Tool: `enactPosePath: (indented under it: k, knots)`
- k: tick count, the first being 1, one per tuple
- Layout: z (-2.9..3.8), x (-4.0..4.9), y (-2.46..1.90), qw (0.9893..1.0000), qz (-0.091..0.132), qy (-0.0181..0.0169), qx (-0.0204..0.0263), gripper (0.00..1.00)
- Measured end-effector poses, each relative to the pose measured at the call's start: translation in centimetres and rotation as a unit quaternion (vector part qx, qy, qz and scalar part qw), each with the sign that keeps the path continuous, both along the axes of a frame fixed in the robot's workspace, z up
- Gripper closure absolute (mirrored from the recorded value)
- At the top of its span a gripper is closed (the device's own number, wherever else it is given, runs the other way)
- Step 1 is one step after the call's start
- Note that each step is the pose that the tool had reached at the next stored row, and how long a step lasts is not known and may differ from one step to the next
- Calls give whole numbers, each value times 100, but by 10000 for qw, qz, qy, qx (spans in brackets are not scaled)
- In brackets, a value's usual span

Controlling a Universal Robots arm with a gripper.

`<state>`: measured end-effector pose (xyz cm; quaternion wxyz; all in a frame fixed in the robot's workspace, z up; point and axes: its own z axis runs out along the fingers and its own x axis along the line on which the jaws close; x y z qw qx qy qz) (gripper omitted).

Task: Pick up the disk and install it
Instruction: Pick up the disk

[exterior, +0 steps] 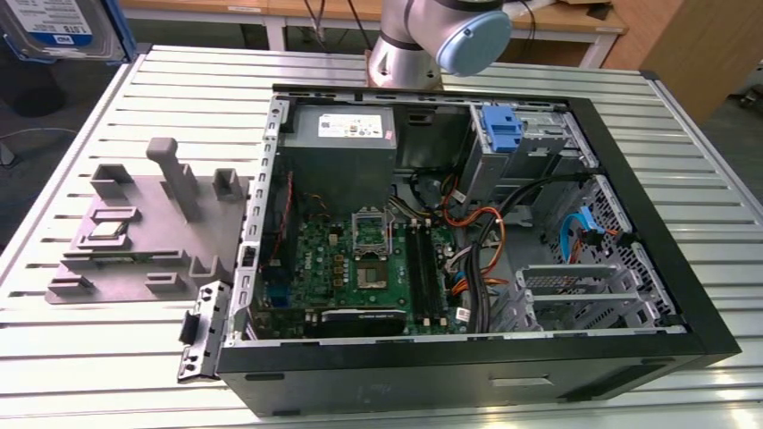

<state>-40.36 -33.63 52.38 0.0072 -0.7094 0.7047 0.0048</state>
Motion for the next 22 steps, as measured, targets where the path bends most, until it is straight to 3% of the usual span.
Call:
enactPosePath:
  k: [11, 22]
  knots:
    - [-1, 192, 0, 10000, 0, 0, 0, 65]
    - [0, 205, 0, 10000, 0, 0, 0, 65]
